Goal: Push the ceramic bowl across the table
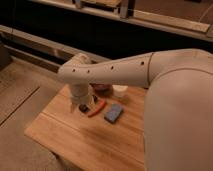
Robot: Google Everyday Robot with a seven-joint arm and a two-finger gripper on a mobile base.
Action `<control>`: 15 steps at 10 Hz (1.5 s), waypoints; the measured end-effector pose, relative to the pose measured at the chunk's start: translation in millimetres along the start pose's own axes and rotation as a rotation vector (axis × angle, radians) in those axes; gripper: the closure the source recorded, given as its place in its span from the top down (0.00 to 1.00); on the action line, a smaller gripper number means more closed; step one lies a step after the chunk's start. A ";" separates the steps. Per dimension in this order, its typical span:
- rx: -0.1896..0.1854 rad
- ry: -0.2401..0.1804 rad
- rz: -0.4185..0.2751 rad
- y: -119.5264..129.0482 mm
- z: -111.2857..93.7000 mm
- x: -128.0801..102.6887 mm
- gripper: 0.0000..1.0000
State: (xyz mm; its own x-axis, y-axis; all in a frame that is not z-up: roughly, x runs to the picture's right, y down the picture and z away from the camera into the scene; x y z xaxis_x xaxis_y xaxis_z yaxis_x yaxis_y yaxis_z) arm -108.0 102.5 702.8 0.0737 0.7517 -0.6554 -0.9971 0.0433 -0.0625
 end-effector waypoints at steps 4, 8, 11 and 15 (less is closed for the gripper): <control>0.000 0.000 0.000 0.0 0.0 0.0 0.35; 0.000 0.000 0.000 0.0 0.0 0.0 0.00; 0.001 0.015 0.017 -1.0 0.8 -5.1 0.00; 0.013 0.014 0.095 -16.6 -5.0 -37.3 0.00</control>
State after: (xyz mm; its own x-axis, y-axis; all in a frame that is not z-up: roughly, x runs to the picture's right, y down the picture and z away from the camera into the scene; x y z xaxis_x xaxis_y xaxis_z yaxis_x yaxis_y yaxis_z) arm -94.0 70.4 724.5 -0.0211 0.7439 -0.6680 -0.9998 -0.0192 0.0102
